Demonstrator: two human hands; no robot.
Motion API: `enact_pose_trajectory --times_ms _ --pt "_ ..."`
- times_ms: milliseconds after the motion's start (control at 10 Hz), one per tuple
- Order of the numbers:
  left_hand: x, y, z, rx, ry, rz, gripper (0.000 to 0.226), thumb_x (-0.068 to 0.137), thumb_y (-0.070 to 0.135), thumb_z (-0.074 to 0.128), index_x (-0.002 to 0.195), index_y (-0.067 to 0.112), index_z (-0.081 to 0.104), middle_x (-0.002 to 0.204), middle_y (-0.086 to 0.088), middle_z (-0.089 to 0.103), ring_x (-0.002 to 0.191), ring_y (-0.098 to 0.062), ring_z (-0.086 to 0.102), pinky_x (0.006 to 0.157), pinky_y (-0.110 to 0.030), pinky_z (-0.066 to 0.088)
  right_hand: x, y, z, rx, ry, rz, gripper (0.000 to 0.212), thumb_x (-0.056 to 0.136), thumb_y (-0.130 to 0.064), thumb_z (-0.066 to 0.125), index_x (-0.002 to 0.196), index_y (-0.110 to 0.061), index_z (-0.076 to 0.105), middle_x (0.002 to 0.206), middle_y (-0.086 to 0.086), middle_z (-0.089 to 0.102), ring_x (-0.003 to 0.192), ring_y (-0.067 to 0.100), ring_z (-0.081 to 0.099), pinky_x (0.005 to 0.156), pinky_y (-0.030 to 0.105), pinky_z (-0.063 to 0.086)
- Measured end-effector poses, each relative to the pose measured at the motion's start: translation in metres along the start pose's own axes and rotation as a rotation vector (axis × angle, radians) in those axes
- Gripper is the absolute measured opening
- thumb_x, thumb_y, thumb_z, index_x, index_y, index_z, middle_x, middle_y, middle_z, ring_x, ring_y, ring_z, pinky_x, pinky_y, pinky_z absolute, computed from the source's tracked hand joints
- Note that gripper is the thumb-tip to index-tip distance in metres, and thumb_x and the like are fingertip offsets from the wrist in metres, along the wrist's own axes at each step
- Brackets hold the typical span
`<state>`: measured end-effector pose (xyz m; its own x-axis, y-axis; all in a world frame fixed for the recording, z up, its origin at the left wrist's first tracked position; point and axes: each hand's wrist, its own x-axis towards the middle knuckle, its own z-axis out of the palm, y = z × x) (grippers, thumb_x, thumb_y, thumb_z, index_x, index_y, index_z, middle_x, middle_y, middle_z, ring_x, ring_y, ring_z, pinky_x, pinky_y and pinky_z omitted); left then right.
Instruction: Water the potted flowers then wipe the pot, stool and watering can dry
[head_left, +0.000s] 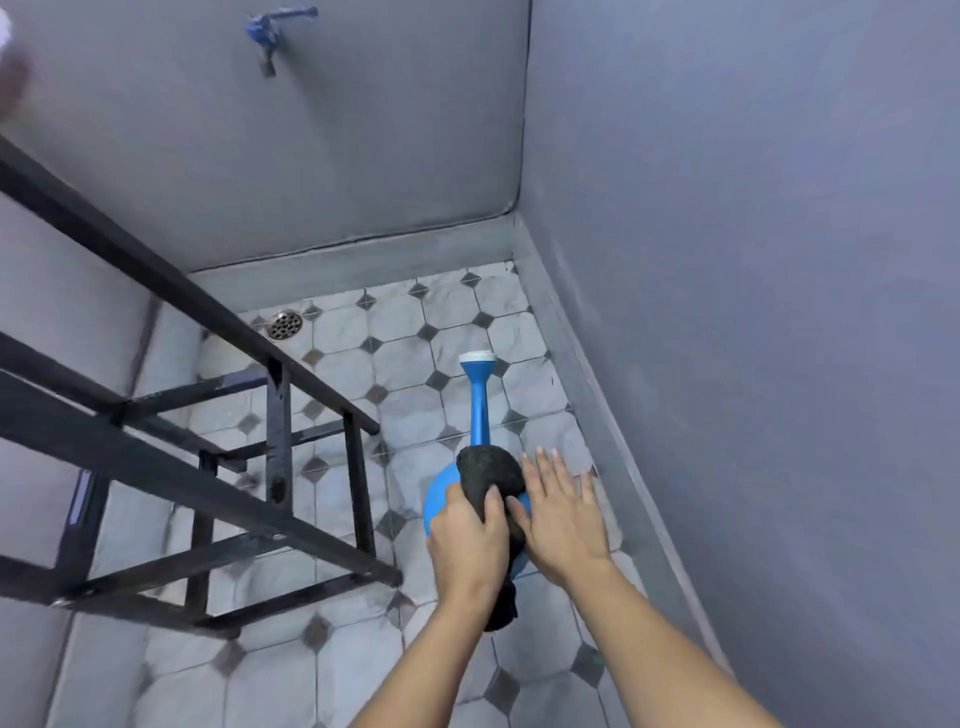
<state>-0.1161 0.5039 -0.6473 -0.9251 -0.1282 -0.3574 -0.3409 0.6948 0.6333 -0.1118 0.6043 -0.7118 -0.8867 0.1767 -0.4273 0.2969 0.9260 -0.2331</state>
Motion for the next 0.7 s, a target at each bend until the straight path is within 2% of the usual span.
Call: enact_pose_trajectory --times_ms 100,200,300,400,500,600,700 --pt "0.029 -0.031 0.042 -0.014 -0.012 -0.001 0.035 0.093 0.032 0.049 0.109 0.002 0.055 0.106 -0.022 0.066 0.103 -0.038 0.058 0.082 -0.037 0.042 0.03 0.015 0.049 -0.002 -0.005 0.005 0.084 0.097 -0.047 -0.004 0.118 -0.01 0.069 0.122 0.01 0.068 0.113 0.025 0.065 0.085 0.051 0.053" --pt "0.06 -0.062 0.091 -0.044 -0.025 0.014 0.034 0.093 0.031 0.049 0.108 0.001 0.056 0.105 -0.023 0.066 0.102 -0.039 0.059 0.082 -0.038 0.042 0.063 0.038 0.098 0.005 0.009 0.034 0.08 0.096 -0.05 0.001 0.126 -0.01 0.063 0.129 0.011 0.064 0.121 0.026 0.059 0.093 0.052 0.048" --pt "0.071 -0.069 0.108 -0.045 -0.014 0.018 0.034 0.093 0.031 0.049 0.108 0.001 0.056 0.105 -0.022 0.066 0.102 -0.039 0.058 0.081 -0.037 0.041 0.08 0.046 0.112 -0.035 0.092 0.022 0.095 0.084 -0.059 -0.018 0.146 -0.012 0.037 0.152 0.01 0.039 0.142 0.025 0.032 0.112 0.051 0.026" --pt "0.085 -0.078 0.124 -0.046 0.007 0.069 0.034 0.094 0.029 0.048 0.108 -0.001 0.053 0.103 -0.022 0.066 0.101 -0.038 0.058 0.077 -0.035 0.037 0.098 0.049 0.128 -0.038 0.085 -0.017 0.114 0.058 -0.065 -0.038 0.154 -0.018 0.003 0.163 0.005 0.005 0.15 0.02 0.0 0.118 0.044 0.003" --pt "0.096 -0.089 0.128 -0.056 0.006 0.075 0.035 0.095 0.03 0.047 0.11 -0.001 0.051 0.103 -0.023 0.065 0.101 -0.038 0.058 0.078 -0.035 0.039 0.107 0.043 0.132 -0.017 0.08 -0.005 0.126 0.047 -0.067 -0.047 0.154 -0.021 0.002 0.163 0.005 0.004 0.15 0.02 -0.002 0.118 0.044 0.002" --pt "0.083 -0.08 0.12 -0.017 -0.083 0.073 0.046 0.094 0.04 0.045 0.117 0.0 0.046 0.109 -0.023 0.062 0.107 -0.038 0.056 0.084 -0.039 0.043 0.094 0.053 0.118 -0.056 0.106 0.003 0.125 0.046 -0.067 -0.048 0.154 -0.024 0.001 0.163 0.005 0.005 0.15 0.021 -0.001 0.117 0.045 0.003" --pt "0.069 -0.069 0.102 0.121 -0.104 0.031 0.058 0.094 0.048 0.041 0.127 0.0 0.041 0.121 -0.023 0.057 0.116 -0.039 0.05 0.093 -0.04 0.039 0.071 0.052 0.084 -0.127 0.104 0.01 0.125 0.046 -0.065 -0.049 0.154 -0.024 0.0 0.163 0.005 0.004 0.15 0.021 -0.001 0.117 0.045 0.003"
